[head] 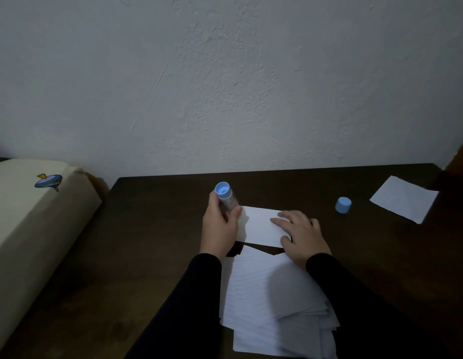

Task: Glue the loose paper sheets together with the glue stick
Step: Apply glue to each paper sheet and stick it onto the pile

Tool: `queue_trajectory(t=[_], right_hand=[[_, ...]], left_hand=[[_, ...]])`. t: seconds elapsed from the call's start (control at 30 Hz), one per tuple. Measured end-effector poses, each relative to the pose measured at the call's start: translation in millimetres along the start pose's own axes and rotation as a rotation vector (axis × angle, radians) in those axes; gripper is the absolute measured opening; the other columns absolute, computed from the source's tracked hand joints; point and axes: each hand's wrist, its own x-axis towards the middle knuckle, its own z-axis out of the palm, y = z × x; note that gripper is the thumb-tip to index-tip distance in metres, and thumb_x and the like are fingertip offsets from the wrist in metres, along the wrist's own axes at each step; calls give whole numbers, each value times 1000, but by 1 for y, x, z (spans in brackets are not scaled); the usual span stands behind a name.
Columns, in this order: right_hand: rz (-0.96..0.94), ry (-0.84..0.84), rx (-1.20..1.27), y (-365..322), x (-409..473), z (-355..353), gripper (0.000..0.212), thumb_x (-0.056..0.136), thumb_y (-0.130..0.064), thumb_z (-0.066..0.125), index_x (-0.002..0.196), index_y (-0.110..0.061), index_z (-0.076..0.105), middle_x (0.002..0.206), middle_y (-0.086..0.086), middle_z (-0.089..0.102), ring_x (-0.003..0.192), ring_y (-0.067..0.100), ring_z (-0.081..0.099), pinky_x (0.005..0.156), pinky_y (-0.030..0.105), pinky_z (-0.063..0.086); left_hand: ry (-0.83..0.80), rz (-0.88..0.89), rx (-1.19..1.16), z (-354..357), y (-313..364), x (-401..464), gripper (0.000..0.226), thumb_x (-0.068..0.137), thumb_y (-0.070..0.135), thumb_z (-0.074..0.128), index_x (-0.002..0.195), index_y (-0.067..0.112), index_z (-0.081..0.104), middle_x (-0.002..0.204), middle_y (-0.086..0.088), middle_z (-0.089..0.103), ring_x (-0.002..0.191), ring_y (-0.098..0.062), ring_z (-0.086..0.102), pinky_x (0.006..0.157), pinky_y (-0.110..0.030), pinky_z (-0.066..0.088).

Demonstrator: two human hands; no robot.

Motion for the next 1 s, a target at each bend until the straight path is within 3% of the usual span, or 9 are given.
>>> queue_trajectory(t=[0.1,0.2,0.3,0.43,0.63,0.83,1.0], right_hand=[[3,-65,-15,0,1,-1,49,94,-41,45,143,-41,37,150,-12,27,141,9,14,115,47,8],[-10,-94,-15,1,1,-3,49,95,-44,45,143,-41,36,148,-11,27,140,9,15,115,50,8],[-14,-110,16,1,1,-5,56,92,-34,53,144,-40,35,149,-10,27,140,10,15,115,51,8],[-24,-131,36,1,0,-7,62,87,-33,59,145,-37,36,152,-9,25,141,13,12,115,53,6],[-39,-143,47,3,1,-7,65,84,-31,60,144,-38,38,152,-9,24,141,14,11,114,54,5],[-28,-139,75,2,2,-6,54,83,-31,63,135,-37,48,151,-11,25,141,13,12,115,56,5],[-24,-144,33,1,1,-7,63,83,-32,62,142,-36,40,152,-10,24,141,13,12,115,52,6]], left_hand=[[-59,28,4,4,2,-4,43,92,20,63,130,26,43,120,9,56,104,-3,55,77,-15,45],[-147,32,16,12,3,-10,36,92,22,63,123,33,45,107,16,58,93,0,56,66,-11,43],[-218,63,59,21,1,-14,35,91,23,63,118,36,47,103,14,60,87,-2,58,66,-11,42],[-275,107,85,26,1,-20,31,91,21,64,114,33,49,94,13,60,74,7,55,61,-7,41],[-323,113,94,29,2,-24,33,91,21,64,115,36,48,97,16,61,86,3,58,65,-7,42],[-386,161,159,30,4,-25,33,89,19,63,115,35,50,95,13,62,76,5,56,65,-11,40],[-373,194,248,16,8,-18,32,90,17,61,112,37,48,87,13,57,74,6,53,61,-10,41]])
